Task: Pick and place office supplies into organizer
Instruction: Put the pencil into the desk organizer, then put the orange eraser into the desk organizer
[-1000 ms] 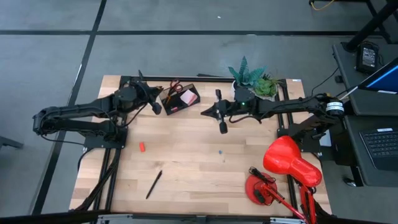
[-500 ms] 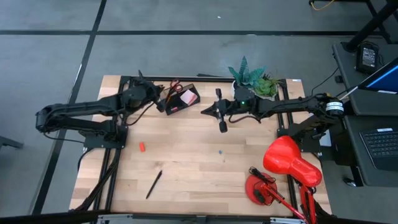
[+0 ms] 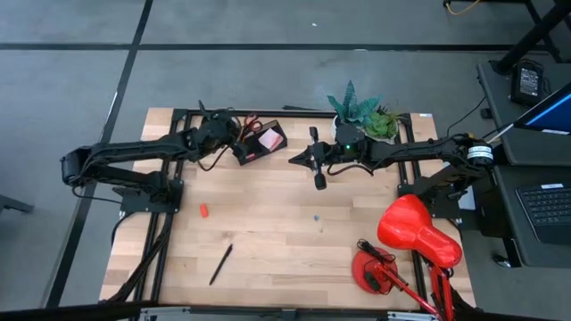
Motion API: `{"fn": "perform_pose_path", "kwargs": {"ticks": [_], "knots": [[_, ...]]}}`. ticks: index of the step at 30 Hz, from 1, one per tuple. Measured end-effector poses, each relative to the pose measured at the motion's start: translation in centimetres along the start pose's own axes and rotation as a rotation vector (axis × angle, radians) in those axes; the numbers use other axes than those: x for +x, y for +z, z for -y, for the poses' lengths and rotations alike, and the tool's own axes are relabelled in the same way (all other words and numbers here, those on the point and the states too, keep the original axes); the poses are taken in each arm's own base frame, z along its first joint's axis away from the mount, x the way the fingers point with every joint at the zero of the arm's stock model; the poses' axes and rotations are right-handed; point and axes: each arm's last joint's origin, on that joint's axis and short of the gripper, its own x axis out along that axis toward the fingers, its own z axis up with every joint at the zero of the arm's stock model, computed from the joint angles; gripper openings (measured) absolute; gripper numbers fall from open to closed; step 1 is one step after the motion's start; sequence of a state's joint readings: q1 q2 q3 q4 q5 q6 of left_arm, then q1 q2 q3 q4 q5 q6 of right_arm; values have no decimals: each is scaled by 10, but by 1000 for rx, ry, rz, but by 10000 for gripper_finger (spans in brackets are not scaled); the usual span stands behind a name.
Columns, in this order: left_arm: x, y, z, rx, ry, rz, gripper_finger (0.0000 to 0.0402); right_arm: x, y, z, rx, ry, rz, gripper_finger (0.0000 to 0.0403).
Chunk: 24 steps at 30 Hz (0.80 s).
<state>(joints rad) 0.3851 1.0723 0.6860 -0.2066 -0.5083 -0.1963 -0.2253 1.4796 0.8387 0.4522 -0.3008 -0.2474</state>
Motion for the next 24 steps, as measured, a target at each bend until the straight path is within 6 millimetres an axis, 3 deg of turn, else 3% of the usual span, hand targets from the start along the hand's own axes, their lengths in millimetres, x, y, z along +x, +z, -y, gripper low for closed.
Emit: {"fn": "perform_pose_path", "kwargs": {"ticks": [6,11,24], "knots": [[13,-3,-6,-14,40,-41,17,0,0,0,0,0,-1,10],[16,-2,-8,-53,-35,-50,29,0,0,0,-15,1,-3,10],[16,0,-8,-43,-56,-41,98,0,-3,-1,-10,8,-31,10]]}}
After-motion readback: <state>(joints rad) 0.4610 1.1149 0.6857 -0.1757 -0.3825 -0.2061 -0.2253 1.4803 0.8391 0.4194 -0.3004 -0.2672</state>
